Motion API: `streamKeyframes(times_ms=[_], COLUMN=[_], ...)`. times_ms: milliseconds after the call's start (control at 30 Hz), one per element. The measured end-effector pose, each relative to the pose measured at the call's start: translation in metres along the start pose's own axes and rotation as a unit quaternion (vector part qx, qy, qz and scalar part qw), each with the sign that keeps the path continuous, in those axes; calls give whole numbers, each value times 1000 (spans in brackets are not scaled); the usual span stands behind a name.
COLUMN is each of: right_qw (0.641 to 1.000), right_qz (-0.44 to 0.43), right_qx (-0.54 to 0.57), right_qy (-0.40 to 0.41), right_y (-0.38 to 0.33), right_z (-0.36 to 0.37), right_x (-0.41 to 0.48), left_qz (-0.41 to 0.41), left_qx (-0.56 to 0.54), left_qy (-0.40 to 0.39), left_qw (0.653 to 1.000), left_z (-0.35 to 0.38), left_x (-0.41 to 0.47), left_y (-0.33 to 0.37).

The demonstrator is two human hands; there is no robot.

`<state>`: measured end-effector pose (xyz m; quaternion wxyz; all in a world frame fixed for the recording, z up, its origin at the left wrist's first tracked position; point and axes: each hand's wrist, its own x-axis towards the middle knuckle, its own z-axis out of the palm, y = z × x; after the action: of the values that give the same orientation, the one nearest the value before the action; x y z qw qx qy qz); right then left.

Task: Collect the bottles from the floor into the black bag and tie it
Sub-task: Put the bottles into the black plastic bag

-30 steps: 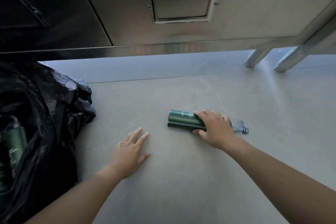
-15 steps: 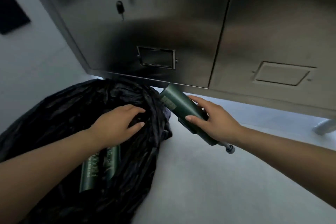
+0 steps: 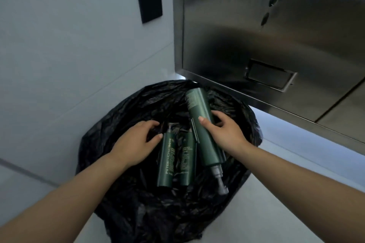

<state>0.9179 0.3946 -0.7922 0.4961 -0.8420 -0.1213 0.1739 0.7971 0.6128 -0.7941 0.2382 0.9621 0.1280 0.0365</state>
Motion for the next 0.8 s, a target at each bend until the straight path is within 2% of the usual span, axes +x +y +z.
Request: streamKeyframes(times_ms=[200, 400, 533, 700, 800], right_qw=[997, 992, 983, 963, 954], right_qz=[48, 43, 7, -84, -88], right_qx=[-54, -115, -160, -227, -252], right_qy=[-5, 36, 93, 121, 139], right_y=[3, 12, 19, 23, 30], right_z=[35, 0, -20, -29, -37], right_x=[23, 20, 24, 45, 68], left_qz=[-20, -21, 2, 12, 5], left_qx=[-53, -100, -90, -66, -33], left_qy=[3, -23, -36, -38, -28], left_qw=[998, 994, 995, 997, 999], left_z=[17, 42, 50, 38, 20], left_x=[19, 35, 40, 32, 30], left_y=[-30, -34, -32, -32, -35])
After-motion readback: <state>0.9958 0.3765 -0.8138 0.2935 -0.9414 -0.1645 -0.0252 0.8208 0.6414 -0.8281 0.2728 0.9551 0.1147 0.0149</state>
